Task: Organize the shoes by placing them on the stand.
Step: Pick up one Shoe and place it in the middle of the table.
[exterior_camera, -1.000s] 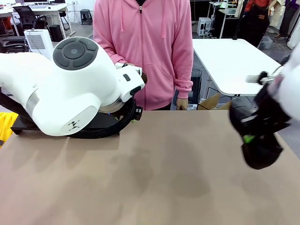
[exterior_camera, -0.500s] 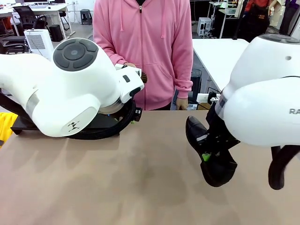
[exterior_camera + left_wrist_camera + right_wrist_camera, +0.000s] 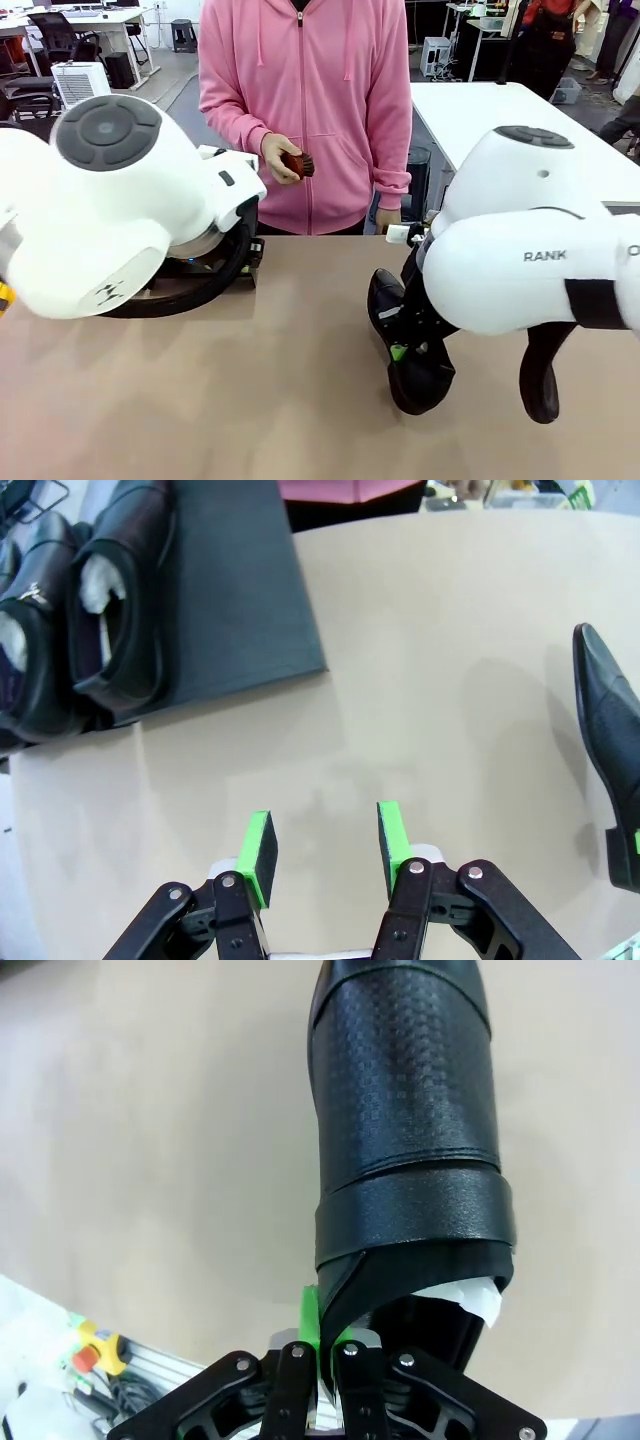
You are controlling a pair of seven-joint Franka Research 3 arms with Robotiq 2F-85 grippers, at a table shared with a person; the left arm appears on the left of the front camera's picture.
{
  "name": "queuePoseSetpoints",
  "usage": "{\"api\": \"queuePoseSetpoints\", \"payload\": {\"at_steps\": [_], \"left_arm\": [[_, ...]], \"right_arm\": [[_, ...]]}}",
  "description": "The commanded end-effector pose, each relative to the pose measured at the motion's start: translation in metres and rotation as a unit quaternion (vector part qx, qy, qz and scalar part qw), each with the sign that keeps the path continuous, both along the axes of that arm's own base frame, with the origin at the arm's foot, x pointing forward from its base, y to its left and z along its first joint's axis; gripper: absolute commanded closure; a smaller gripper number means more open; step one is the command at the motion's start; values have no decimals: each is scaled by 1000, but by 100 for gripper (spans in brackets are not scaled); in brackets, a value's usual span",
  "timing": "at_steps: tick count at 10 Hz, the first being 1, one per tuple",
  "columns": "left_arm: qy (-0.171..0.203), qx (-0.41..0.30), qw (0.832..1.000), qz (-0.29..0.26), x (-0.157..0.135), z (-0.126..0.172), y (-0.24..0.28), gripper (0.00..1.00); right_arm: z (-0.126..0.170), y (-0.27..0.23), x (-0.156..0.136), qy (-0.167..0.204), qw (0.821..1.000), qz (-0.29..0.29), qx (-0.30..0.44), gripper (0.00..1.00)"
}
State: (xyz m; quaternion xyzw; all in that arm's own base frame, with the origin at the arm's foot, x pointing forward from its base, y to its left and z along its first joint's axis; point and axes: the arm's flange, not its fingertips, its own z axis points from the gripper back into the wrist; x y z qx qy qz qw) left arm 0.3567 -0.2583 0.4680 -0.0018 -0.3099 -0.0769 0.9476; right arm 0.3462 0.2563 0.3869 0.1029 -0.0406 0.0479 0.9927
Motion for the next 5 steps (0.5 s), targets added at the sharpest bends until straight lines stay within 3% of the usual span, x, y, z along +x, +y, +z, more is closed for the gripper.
{"api": "queuePoseSetpoints", "payload": {"at_steps": [1,2,5], "left_arm": [[-26,-16,999,25,-16,4,10,45],[0,0,1000,0,0,0,0,45],[0,0,1000,0,0,0,0,45]], "right_arm": [[-2,11,2,-20,999,-22,21,100],[-9,17,4,-16,999,-29,28,100],[-23,23,7,-4,999,-25,28,100]]}}
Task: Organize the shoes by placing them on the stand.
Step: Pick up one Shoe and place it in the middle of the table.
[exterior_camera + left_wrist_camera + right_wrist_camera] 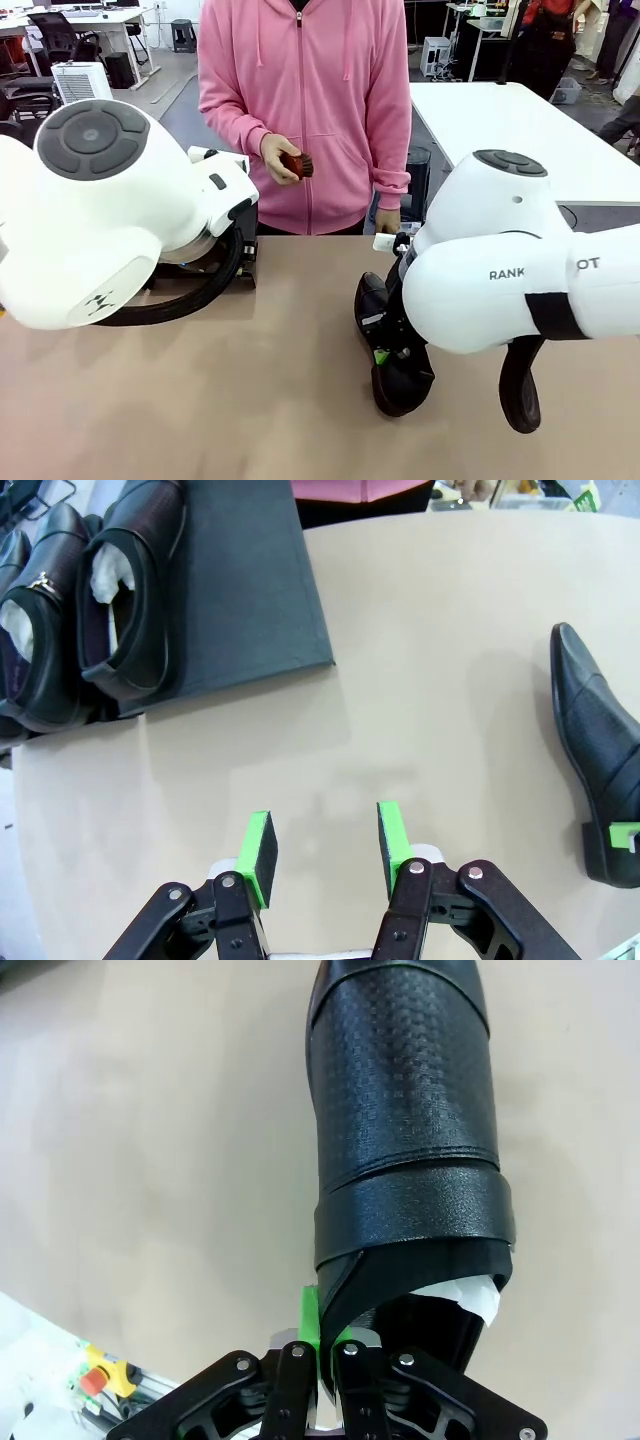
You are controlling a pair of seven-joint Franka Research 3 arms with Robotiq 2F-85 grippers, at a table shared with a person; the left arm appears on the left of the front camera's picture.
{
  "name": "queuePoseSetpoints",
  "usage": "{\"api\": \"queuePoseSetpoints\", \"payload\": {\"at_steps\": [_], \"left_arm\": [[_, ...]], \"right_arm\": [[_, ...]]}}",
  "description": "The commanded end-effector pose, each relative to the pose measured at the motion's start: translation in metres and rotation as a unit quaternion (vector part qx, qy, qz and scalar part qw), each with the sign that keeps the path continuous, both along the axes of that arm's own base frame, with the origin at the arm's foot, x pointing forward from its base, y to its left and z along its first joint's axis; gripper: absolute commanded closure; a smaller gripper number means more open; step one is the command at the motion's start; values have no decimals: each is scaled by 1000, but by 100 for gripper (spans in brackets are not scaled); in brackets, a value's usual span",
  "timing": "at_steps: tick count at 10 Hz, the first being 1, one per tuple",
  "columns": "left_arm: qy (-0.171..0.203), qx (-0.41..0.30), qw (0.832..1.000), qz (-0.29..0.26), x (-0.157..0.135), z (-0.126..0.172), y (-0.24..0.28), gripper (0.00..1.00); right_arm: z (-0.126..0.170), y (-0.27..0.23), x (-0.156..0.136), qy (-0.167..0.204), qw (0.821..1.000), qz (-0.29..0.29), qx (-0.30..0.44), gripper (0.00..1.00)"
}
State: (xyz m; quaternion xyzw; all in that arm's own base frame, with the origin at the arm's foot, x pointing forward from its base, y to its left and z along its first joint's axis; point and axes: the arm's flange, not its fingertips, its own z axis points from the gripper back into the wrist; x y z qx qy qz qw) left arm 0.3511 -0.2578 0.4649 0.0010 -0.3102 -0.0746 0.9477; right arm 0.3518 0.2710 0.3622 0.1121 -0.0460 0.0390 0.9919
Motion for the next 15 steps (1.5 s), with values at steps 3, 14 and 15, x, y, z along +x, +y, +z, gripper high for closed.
{"api": "queuePoseSetpoints", "payload": {"at_steps": [3,14,15], "left_arm": [[0,-2,1000,-3,6,3,0,45],[0,-2,1000,-3,6,3,0,45],[0,-2,1000,-3,6,3,0,45]], "right_arm": [[-8,15,4,2,1000,-16,22,73],[35,13,-13,-22,998,-1,64,0],[35,13,-13,-22,998,-1,64,0]]}}
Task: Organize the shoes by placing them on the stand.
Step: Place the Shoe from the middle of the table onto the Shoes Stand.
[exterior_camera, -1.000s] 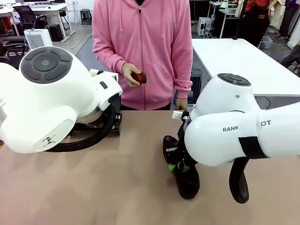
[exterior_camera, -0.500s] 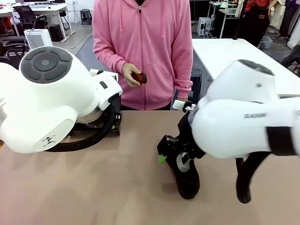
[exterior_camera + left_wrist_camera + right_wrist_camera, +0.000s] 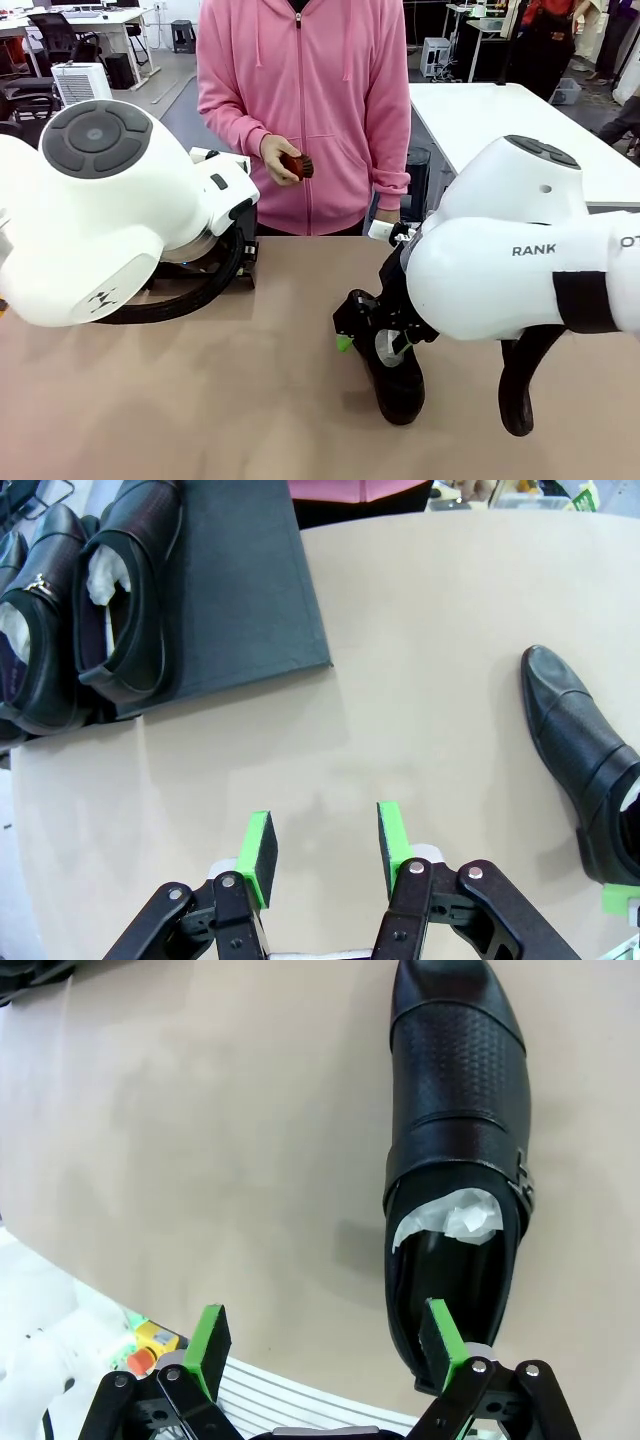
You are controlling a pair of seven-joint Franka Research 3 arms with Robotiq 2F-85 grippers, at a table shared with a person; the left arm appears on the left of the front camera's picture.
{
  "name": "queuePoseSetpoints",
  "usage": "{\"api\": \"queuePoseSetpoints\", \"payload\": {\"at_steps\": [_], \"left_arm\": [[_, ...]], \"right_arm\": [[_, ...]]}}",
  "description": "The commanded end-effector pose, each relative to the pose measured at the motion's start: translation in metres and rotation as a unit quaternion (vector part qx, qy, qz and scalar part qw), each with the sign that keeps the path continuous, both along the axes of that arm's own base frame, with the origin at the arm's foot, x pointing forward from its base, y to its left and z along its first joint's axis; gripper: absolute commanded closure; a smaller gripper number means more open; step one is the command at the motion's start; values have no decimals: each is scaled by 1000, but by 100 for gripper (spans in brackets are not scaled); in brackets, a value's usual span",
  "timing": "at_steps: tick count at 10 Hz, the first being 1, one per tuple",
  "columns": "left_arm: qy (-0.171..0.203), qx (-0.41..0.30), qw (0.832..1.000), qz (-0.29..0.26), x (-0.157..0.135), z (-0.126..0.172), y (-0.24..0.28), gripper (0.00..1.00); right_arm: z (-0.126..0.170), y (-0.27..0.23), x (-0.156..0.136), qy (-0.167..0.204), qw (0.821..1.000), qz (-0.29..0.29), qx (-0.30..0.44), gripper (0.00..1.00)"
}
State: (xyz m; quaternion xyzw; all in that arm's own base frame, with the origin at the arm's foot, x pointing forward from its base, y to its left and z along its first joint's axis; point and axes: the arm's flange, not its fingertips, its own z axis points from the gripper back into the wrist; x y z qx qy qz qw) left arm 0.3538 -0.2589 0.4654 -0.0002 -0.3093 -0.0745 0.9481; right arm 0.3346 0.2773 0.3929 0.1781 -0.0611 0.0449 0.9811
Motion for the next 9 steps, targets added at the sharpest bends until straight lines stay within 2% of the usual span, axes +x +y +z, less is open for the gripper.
{"api": "queuePoseSetpoints", "payload": {"at_steps": [1,6,7,9], "left_arm": [[-1,-1,1000,-3,3,3,1,45],[-1,-1,1000,-3,3,3,1,45],[-1,-1,1000,-3,3,3,1,45],[5,13,1000,16,-4,-4,-11,45]], "right_arm": [[4,6,4,-8,1000,-10,-3,0],[1,1,1,-2,1000,-1,1,0],[16,-14,-8,-31,999,18,-21,0],[55,-67,-17,-50,998,-31,-13,0]]}}
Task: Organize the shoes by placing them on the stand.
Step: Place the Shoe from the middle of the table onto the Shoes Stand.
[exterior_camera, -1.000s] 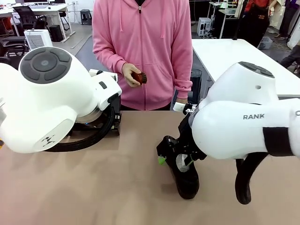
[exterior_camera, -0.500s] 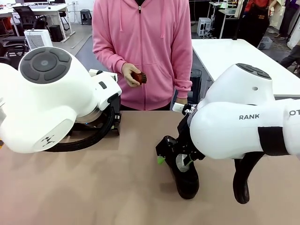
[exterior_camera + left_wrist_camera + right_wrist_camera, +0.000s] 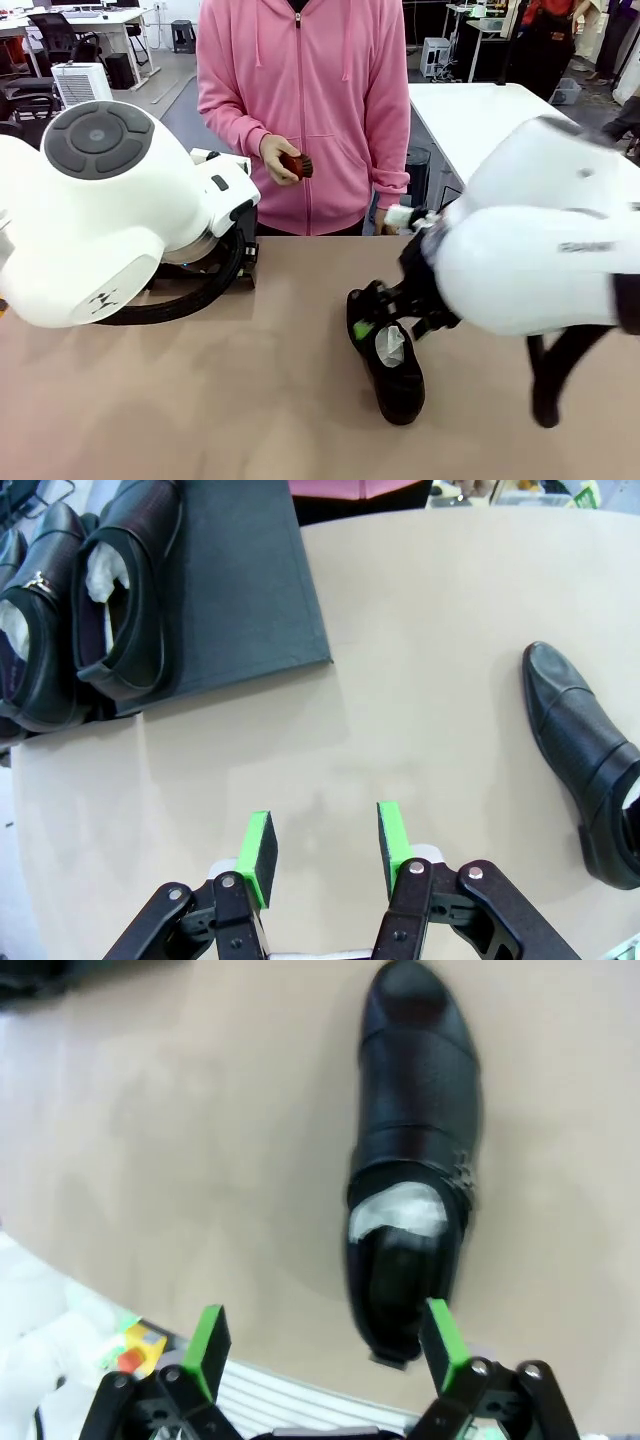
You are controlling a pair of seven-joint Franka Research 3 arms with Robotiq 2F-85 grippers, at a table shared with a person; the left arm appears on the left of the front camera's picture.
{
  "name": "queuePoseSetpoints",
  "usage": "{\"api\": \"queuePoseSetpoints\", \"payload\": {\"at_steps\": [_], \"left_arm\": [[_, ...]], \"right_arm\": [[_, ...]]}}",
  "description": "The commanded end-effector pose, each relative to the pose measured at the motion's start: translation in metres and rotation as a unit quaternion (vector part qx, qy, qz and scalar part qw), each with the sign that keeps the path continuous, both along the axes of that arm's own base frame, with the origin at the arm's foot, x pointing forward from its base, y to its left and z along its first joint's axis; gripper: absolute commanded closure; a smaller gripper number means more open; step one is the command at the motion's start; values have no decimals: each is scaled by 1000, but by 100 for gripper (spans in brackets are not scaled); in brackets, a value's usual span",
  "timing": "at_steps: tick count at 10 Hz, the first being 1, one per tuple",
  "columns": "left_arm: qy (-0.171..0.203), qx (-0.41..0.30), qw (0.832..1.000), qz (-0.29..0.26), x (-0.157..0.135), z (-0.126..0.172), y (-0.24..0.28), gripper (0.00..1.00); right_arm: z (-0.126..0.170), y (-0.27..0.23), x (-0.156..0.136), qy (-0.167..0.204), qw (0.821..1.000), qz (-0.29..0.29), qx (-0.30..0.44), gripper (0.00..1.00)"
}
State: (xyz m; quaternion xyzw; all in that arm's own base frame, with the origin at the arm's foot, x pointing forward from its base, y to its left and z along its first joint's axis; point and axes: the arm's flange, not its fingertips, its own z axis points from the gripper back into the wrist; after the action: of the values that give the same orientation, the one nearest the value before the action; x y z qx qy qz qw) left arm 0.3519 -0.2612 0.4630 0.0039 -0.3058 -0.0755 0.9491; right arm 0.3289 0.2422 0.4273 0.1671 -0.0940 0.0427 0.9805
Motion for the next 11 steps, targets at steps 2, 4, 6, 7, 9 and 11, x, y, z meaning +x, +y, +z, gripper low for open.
{"api": "queuePoseSetpoints", "payload": {"at_steps": [2,4,6,7,9,11], "left_arm": [[-25,5,998,51,-16,-11,-48,45],[-3,-17,993,115,-36,-13,-95,45],[61,-38,992,99,-47,-31,-153,45],[86,-32,991,96,-50,-34,-178,45],[102,-68,987,104,-54,-29,-196,45],[145,-100,978,114,-57,-39,-207,45]], "right_arm": [[51,-89,-7,-48,995,-88,16,0],[56,-129,3,-50,983,-175,11,0],[55,-165,10,-43,969,-241,-19,0],[51,-174,11,-40,966,-253,-15,0],[41,-183,12,-26,958,-286,-19,0],[64,-186,29,-44,968,-248,-5,0]]}}
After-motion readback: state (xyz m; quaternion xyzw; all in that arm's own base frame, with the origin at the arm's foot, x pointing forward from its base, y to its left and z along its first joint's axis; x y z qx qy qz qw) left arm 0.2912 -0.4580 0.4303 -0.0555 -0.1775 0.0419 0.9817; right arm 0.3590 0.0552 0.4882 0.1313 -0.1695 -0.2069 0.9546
